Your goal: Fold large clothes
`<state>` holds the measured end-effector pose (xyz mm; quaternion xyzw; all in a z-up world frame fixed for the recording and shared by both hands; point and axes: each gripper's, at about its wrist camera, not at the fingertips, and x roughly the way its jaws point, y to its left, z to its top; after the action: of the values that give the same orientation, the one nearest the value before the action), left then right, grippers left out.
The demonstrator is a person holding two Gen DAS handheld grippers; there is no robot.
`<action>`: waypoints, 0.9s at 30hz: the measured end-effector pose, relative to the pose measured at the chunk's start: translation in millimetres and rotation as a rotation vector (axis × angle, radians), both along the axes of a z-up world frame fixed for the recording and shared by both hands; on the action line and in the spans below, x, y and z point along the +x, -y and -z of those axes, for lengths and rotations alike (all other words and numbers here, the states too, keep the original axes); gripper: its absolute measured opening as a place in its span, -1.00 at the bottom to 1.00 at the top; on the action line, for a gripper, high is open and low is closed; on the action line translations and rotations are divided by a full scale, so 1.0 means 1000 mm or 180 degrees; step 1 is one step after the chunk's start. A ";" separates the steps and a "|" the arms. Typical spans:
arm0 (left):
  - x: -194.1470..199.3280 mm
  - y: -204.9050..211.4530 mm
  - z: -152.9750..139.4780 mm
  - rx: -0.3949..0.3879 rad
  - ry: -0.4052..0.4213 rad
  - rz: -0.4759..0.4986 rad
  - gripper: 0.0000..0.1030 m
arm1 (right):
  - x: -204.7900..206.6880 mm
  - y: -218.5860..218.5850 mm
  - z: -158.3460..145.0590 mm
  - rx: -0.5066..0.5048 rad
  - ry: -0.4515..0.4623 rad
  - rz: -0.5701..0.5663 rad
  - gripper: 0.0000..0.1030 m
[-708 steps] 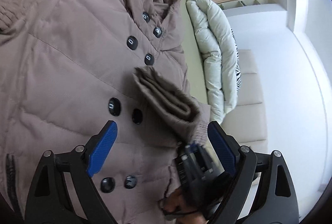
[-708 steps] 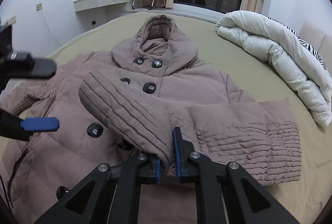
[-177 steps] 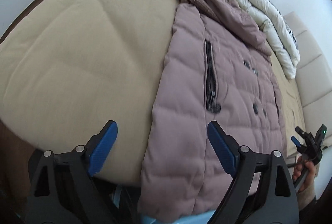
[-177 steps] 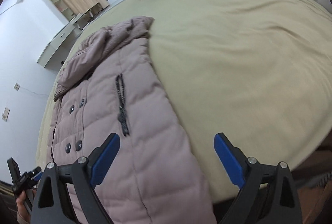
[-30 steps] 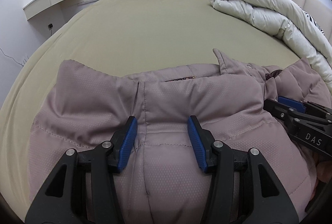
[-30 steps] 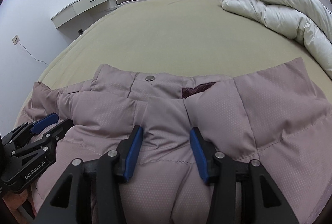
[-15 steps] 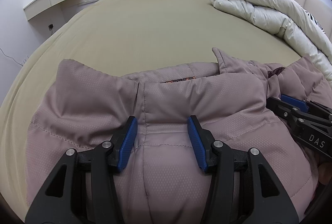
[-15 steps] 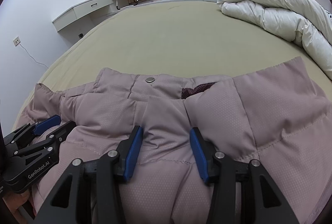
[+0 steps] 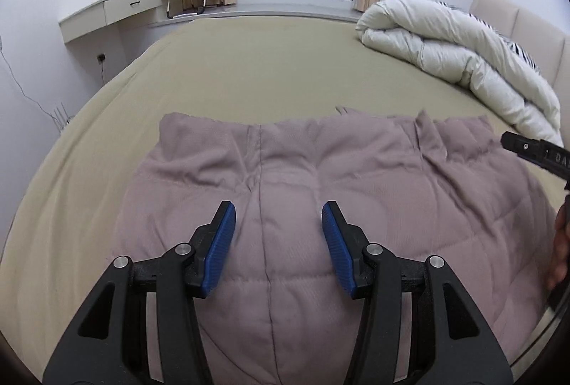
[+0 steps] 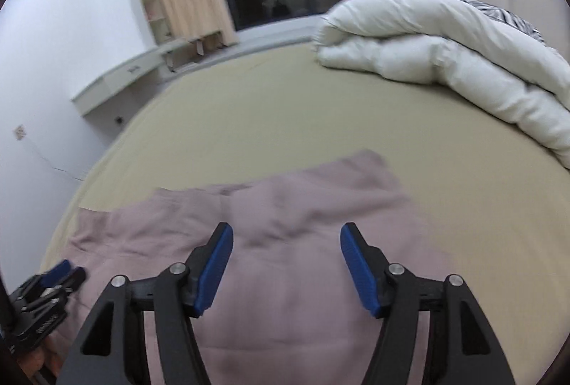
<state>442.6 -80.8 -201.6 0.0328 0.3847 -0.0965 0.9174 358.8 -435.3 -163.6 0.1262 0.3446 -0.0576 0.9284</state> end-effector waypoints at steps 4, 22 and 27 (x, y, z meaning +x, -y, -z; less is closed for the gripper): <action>0.008 0.005 0.022 0.0010 -0.0058 -0.0034 0.00 | 0.008 0.019 0.047 -0.0032 -0.0422 -0.0094 0.35; 0.025 0.012 0.047 -0.0039 -0.0095 -0.0015 0.00 | 0.007 0.019 0.066 -0.0112 -0.0191 -0.0014 0.38; -0.016 0.004 -0.007 -0.0455 -0.0050 0.0000 0.00 | -0.029 -0.006 0.007 0.0162 -0.0112 -0.0091 0.30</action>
<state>427.1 -85.1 -195.0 -0.0335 0.3841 -0.1241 0.9143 330.2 -428.9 -170.7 0.1438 0.3640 -0.0377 0.9195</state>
